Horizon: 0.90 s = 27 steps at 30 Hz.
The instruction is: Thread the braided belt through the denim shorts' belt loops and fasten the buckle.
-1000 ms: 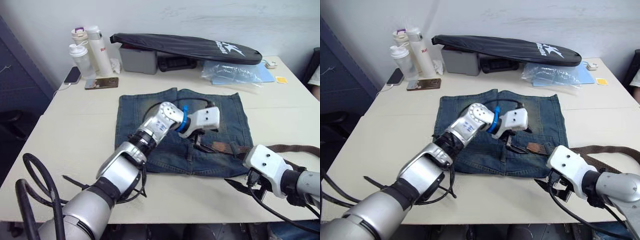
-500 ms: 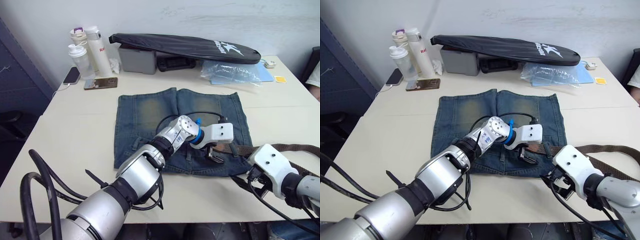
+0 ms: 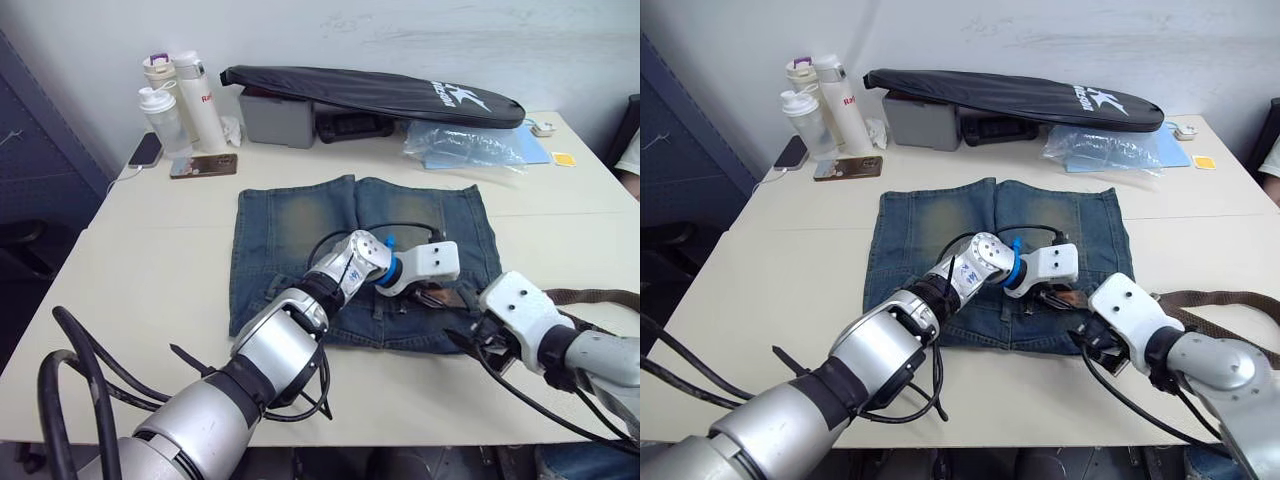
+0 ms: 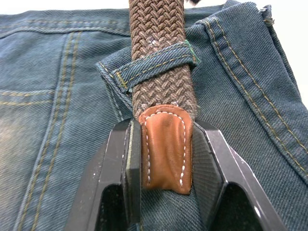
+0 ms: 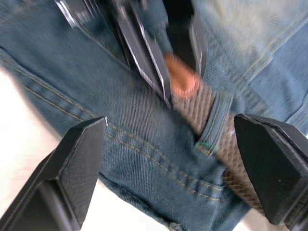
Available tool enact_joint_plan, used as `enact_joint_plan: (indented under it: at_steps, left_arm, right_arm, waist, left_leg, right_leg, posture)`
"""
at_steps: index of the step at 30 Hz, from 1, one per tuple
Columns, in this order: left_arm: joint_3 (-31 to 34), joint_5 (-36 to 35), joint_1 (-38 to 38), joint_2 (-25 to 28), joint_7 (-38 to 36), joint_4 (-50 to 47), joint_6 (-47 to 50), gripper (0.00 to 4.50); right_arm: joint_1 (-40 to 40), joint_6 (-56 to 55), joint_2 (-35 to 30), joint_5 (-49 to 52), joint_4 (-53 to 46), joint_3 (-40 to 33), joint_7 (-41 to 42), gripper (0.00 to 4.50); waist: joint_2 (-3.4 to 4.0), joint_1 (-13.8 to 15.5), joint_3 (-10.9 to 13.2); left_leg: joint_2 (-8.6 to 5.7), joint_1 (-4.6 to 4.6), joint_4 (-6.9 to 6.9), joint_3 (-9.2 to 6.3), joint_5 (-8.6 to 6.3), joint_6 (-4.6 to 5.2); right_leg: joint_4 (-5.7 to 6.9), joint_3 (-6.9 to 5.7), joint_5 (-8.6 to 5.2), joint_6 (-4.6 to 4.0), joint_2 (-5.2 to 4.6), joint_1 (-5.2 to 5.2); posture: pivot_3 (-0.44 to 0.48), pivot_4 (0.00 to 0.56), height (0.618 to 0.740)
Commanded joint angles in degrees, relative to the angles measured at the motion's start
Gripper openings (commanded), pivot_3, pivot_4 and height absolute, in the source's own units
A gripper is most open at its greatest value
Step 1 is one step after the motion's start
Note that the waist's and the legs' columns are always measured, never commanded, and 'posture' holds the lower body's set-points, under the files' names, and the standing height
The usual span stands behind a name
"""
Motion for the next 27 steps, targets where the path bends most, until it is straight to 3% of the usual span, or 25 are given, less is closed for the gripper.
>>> enact_joint_plan:
  at_steps: [1,12,18,27]
  left_arm:
    - [2.19,-1.25,-1.97,0.43,-0.12,-2.81,0.69,1.09]
    - [3.41,-1.18,-1.95,1.27,-2.96,-5.79,3.17,1.09]
    - [1.79,-0.35,-0.39,5.52,-8.59,-10.45,5.08,1.09]
    - [0.51,-0.18,4.37,10.99,-9.11,-20.92,11.01,1.09]
  right_arm:
    - [-0.43,-0.06,0.90,-1.21,0.87,1.25,-1.31,4.50]
    - [-0.30,2.32,4.31,-0.26,4.90,3.44,-2.19,4.50]
    - [-1.04,5.39,6.88,-1.06,7.23,3.38,-4.02,4.50]
    - [-2.62,7.29,8.99,-1.16,8.68,3.19,-4.94,4.50]
  waist:
    - [0.00,0.00,0.00]
    - [0.00,-0.04,0.00]
    - [-0.02,-0.18,-0.01]
    - [-0.10,-0.29,-0.07]
  left_leg:
    - [0.01,0.00,0.01,0.00,0.00,0.00]
    - [0.00,0.00,0.02,0.01,0.00,0.00]
    - [0.00,-0.11,0.02,0.00,0.00,0.00]
    - [0.01,0.04,0.02,-0.02,0.00,0.00]
  right_leg:
    - [0.02,-0.01,0.00,0.00,0.00,-0.01]
    - [0.11,-0.03,0.00,0.00,0.00,-0.10]
    - [0.15,-0.05,0.00,0.00,0.00,-0.11]
    - [0.24,0.00,0.00,0.00,0.01,-0.12]
  posture:
    - [0.000,0.150,0.622]
    - [0.000,0.150,0.622]
    - [0.000,0.150,0.622]
    - [0.000,0.150,0.622]
